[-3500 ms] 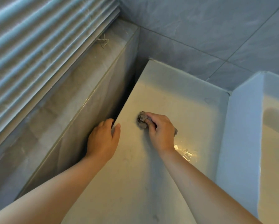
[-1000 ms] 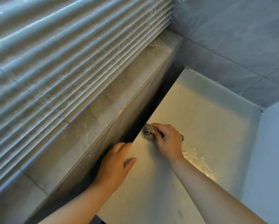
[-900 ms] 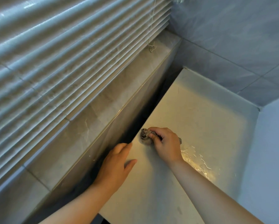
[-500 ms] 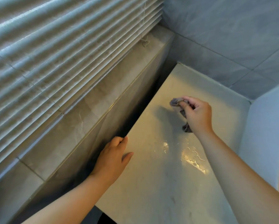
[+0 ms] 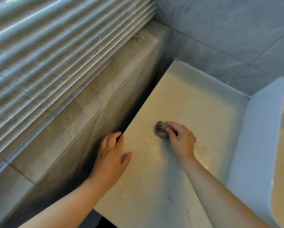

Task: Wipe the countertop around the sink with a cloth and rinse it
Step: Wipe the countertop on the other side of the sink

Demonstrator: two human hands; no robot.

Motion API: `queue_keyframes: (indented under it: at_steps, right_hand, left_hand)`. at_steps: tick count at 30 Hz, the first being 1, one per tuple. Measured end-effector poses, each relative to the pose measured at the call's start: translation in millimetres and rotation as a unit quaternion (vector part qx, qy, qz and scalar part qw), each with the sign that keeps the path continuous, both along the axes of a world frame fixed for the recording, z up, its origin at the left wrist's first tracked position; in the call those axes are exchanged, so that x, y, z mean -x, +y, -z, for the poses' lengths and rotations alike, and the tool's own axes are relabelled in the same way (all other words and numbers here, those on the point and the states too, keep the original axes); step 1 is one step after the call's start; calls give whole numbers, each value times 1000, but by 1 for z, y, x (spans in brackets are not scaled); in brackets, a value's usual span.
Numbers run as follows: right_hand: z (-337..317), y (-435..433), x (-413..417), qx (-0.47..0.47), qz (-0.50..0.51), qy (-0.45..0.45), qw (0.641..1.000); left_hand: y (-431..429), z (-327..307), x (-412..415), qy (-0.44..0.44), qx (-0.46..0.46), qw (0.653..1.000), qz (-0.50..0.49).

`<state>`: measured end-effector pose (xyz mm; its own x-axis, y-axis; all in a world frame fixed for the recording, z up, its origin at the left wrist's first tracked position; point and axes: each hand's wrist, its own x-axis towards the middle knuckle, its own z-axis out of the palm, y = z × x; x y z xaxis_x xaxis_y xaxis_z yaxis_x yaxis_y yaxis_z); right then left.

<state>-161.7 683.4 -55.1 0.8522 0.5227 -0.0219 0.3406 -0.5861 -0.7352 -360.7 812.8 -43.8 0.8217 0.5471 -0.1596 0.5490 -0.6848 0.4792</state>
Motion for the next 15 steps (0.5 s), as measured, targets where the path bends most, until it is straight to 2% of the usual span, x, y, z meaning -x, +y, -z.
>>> queue_keyframes:
  at_steps: [5,8,12,15]
  right_hand:
    - [5,-20,30,-12,-20,16,1000]
    - [-3,-23,40,-15,-13,56,998]
    - [-18,-39,46,-87,0,149,985]
    - [-31,-50,26,-149,36,139,978]
  left_hand:
    - [-15,-7,-3,-10,-15,996,83]
    - [-22,-7,-4,7,-32,993,109]
    - [-27,-4,0,53,-78,987,131]
    - [-26,-1,1,66,-79,984,142]
